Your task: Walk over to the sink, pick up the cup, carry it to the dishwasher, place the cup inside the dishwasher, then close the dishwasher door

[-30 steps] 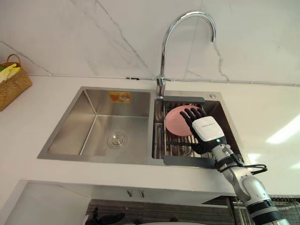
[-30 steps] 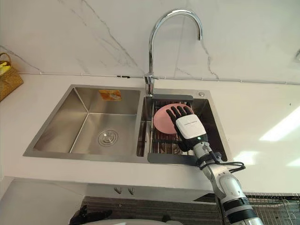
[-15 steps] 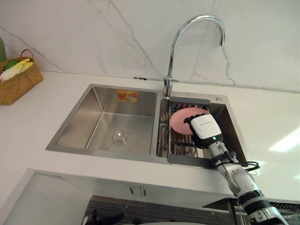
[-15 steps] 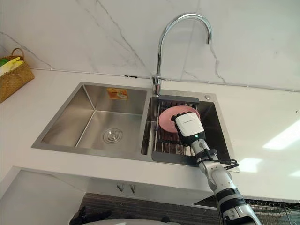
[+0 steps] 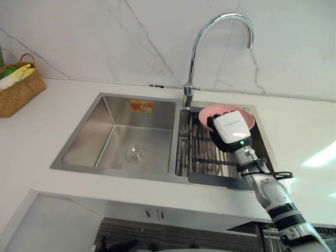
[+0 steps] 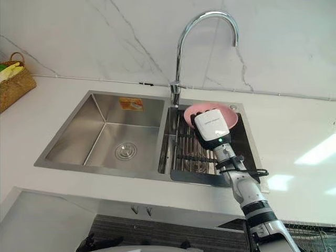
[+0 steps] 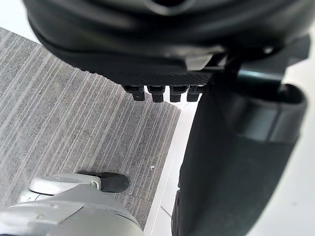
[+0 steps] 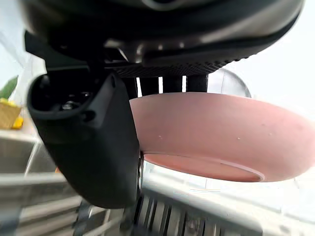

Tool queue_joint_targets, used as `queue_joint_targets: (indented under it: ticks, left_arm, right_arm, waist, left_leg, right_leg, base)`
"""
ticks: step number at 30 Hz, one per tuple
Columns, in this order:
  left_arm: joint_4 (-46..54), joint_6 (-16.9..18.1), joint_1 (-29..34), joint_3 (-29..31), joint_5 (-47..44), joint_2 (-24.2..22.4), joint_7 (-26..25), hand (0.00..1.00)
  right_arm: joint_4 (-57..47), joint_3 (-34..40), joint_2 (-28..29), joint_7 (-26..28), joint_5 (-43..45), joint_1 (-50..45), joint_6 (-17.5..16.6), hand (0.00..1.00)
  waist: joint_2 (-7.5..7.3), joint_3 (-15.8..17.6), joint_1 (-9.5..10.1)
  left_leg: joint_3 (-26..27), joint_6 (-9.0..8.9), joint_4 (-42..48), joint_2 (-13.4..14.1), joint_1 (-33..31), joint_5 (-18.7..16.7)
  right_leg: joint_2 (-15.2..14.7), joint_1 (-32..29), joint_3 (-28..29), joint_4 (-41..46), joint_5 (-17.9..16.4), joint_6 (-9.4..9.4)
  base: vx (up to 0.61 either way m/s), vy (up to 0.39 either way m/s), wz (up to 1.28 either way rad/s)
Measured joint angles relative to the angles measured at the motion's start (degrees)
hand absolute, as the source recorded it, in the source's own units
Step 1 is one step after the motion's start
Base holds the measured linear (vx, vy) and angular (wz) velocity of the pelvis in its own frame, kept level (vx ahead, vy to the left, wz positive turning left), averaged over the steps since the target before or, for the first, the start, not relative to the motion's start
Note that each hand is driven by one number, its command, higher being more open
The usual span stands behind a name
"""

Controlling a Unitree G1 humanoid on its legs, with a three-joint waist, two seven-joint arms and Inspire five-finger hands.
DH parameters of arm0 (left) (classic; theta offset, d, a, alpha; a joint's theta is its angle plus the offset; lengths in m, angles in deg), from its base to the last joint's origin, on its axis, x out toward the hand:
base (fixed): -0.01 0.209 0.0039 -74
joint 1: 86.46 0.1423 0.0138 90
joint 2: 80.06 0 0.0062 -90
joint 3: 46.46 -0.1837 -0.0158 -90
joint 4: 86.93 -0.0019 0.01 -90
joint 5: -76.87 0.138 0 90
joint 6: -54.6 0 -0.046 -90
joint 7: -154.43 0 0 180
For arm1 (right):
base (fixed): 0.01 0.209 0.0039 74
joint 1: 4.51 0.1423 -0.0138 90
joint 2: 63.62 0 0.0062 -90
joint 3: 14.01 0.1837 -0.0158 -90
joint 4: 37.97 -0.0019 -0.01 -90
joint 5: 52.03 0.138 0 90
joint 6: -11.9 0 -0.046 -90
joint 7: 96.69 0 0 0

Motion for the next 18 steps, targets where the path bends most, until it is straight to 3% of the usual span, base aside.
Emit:
queue_joint_targets:
  ticks: [6, 10, 14, 15, 16, 17, 18]
  left_arm:
    - [0.2, 0.2, 0.5, 1.4, 0.1, -0.2, 0.9, 1.00]
    - [1.8, 0.4, 1.4, 2.0, 2.1, -0.2, 3.8, 1.00]
    - [5.7, -0.1, 1.2, 0.6, 5.7, -0.2, 7.0, 1.00]
    - [6.9, -1.0, 0.4, 0.7, 5.7, 0.0, 7.4, 1.00]
    - [7.1, -1.4, 0.2, 1.0, 5.6, 0.1, 7.5, 1.00]
    - [7.4, -2.0, -0.7, 1.6, 5.4, 0.2, 7.4, 1.00]
    - [8.2, -2.6, -1.0, 2.4, 4.7, 0.3, 7.2, 1.00]
  right_arm:
    - [-8.2, 5.5, -1.6, 4.1, 8.4, -1.5, -4.7, 0.00]
    - [-18.9, 12.5, -1.7, 7.2, 13.0, -6.1, -7.9, 0.00]
    - [-22.9, 16.4, -1.7, 7.9, 14.2, -7.0, -8.8, 0.00]
    - [-22.8, 16.3, -1.6, 7.9, 14.0, -7.0, -8.7, 0.00]
    - [-22.7, 15.7, -1.5, 7.9, 13.8, -6.4, -8.7, 0.00]
    - [-21.7, 14.0, -1.3, 7.9, 13.6, -4.3, -8.5, 0.00]
    - [-20.9, 12.8, -1.4, 7.9, 13.6, -2.9, -8.6, 0.00]
  waist:
    - [0.13, 0.1, -0.99]
    - [0.42, 0.4, -1.88]
    - [0.36, 1.8, -3.01]
    - [0.29, 2.2, -2.81]
    - [1.32, 2.6, -2.03]
    - [1.92, 3.0, -1.48]
    - [2.68, 3.2, -1.18]
  left_leg:
    - [1.4, -0.03, 0.1, 0.1, 0.3, -0.5]
    - [3.9, -0.03, 1.5, 0.4, 0.8, -2.0]
    - [9.4, 0.24, 4.3, 0.9, -0.5, -3.9]
    - [12.7, 0.96, 6.1, 1.6, -1.4, -4.5]
    - [14.5, 1.23, 6.5, 2.5, -1.9, -4.7]
    - [18.6, 1.26, 6.8, 4.3, -1.6, -4.7]
    - [21.2, 1.24, 7.0, 5.9, -1.2, -4.7]
  right_leg:
    - [0.0, -0.5, 1.5, 0.3, 0.0, 0.00]
    - [0.1, -0.9, 4.1, 1.0, 0.0, -0.01]
    - [0.7, -5.9, 9.2, 6.1, -0.2, 0.46]
    - [1.0, -6.6, 10.1, 4.4, 1.2, 1.16]
    - [0.8, -6.9, 7.4, 5.5, 0.8, 0.31]
    - [-1.3, -9.2, -3.6, 14.7, -3.8, -3.13]
    - [-3.8, -9.4, -11.3, 20.4, -6.1, -4.15]
  base:
    - [-0.02, -0.001, -0.13]
    - [-0.01, 0.015, -0.34]
    - [-0.06, 0.036, -0.75]
    - [-0.11, 0.018, -1.03]
    - [-0.12, -0.003, -1.42]
    - [-0.09, 0.015, -1.43]
    - [-0.07, 0.022, -1.48]
